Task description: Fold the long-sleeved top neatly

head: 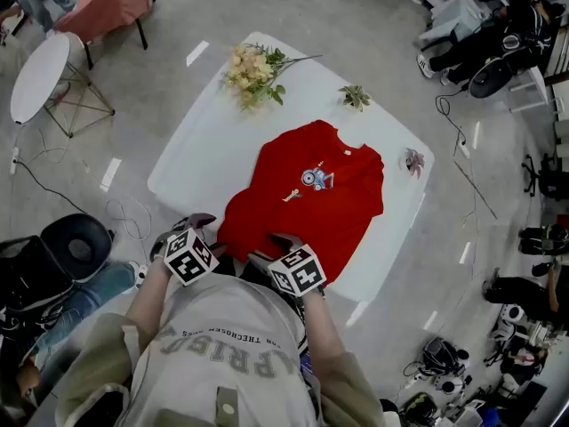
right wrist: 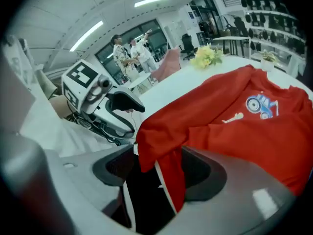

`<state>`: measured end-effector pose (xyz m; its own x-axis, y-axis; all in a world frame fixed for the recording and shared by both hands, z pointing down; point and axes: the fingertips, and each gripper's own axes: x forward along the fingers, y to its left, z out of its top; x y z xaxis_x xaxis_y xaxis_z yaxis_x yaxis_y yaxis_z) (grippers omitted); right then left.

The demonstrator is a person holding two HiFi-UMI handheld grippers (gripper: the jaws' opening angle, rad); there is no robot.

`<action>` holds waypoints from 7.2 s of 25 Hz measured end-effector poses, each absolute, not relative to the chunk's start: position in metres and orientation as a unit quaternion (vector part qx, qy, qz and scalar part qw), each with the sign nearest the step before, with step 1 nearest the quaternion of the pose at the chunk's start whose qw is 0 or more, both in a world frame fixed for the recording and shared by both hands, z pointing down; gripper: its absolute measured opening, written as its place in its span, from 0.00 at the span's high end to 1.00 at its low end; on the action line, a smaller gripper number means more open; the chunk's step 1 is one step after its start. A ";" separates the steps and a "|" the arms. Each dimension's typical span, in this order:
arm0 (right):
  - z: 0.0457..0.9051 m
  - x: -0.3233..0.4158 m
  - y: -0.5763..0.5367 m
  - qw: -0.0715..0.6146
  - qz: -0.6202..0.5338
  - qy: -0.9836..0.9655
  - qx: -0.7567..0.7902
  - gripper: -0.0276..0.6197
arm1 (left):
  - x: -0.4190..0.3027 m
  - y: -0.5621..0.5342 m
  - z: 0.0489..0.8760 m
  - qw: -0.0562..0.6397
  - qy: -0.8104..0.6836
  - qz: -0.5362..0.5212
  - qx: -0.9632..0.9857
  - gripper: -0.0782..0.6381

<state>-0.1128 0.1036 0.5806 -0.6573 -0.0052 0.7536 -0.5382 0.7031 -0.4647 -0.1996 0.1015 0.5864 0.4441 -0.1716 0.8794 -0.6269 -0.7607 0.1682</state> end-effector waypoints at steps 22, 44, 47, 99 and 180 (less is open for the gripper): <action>0.465 -0.081 0.048 0.346 0.319 -0.859 0.200 0.91 | -0.194 0.078 0.571 0.234 -0.238 0.427 0.840 0.51; 0.570 0.104 0.055 0.381 0.351 -0.836 0.181 0.47 | -0.053 0.079 0.568 0.204 -0.297 0.469 0.806 0.51; 0.592 0.105 0.053 0.395 0.332 -0.834 0.196 0.47 | -0.041 0.075 0.570 0.203 -0.318 0.468 0.799 0.51; 0.552 0.091 0.114 0.405 0.409 -0.719 0.390 0.49 | -0.034 -0.147 0.599 -0.049 -0.021 0.532 0.845 0.49; 0.514 0.154 0.174 0.367 0.182 -0.850 0.332 0.92 | -0.139 0.134 0.517 0.124 -0.343 0.424 0.829 0.84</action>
<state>0.1544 0.1741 0.5137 -0.5101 -0.4311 0.7443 -0.6986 0.7125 -0.0661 -0.1394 0.1339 0.5168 0.4051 -0.4627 0.7885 -0.6737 -0.7341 -0.0846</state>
